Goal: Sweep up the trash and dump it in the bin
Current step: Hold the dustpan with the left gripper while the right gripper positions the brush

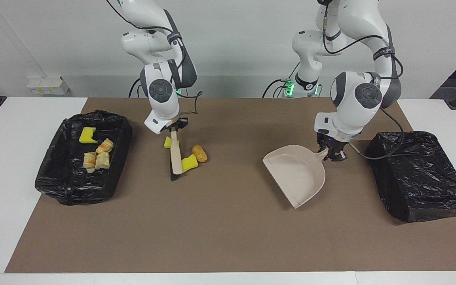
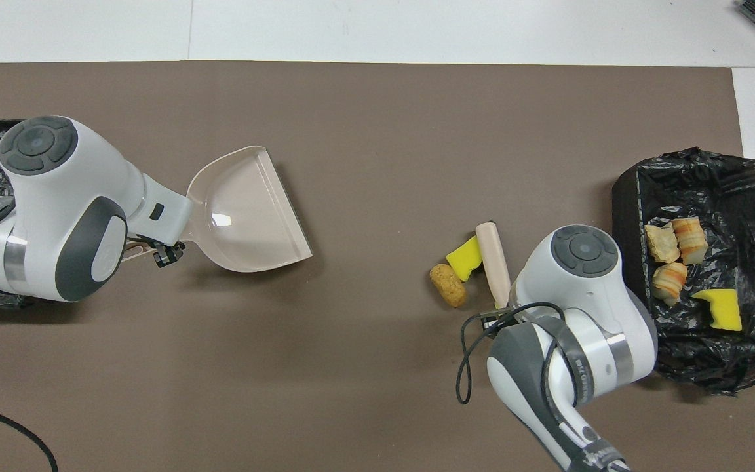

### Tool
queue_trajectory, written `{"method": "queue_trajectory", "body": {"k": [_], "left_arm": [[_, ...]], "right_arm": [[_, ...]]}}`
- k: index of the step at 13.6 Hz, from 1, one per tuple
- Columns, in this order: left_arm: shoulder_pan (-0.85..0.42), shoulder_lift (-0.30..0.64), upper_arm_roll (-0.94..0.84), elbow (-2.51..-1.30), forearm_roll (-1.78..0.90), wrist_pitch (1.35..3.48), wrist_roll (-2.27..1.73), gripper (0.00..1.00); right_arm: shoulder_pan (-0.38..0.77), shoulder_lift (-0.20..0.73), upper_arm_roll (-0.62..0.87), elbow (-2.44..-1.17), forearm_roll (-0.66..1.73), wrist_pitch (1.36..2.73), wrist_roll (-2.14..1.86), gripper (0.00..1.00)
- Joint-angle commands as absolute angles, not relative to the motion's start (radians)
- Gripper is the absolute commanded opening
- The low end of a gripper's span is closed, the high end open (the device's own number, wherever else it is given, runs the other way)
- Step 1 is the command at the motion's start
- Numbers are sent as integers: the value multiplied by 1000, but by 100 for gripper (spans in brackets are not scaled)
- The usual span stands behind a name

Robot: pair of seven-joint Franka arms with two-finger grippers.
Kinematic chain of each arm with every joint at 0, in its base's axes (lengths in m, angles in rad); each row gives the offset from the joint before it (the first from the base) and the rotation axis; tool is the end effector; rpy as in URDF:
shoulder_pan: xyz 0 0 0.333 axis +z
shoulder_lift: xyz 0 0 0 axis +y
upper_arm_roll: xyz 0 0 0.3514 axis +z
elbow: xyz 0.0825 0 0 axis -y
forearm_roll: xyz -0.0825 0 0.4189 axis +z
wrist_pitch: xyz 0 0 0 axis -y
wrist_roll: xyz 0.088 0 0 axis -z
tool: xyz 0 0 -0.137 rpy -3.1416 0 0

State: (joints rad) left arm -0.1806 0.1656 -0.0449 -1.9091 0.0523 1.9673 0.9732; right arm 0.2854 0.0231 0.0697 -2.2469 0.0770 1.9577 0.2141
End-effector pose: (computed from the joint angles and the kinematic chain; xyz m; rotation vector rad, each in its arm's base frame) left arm 0.6044 -0.1329 0.3905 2.5679 -1.7972 -0.1792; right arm 0.4720 0.1827 0.3188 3.0757 0.1554 -0.4948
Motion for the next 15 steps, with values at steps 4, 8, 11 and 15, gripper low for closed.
{"method": "queue_trajectory", "body": {"k": [4, 8, 11, 15], "left_arm": [[-259, 118, -46, -1968, 117, 1968, 1023, 0], [-340, 133, -46, -1986, 137, 1968, 1023, 0], [-414, 118, -48, -2058, 149, 2023, 1020, 0], [-434, 91, -46, -2120, 160, 2049, 1016, 0]], "right_arm": [[412, 40, 72, -2272, 293, 2071, 313, 0], [460, 64, 71, -2237, 411, 2117, 369, 0], [434, 31, 55, -2191, 365, 1967, 426, 0], [301, -102, 57, -2181, 122, 1737, 445, 0]]}}
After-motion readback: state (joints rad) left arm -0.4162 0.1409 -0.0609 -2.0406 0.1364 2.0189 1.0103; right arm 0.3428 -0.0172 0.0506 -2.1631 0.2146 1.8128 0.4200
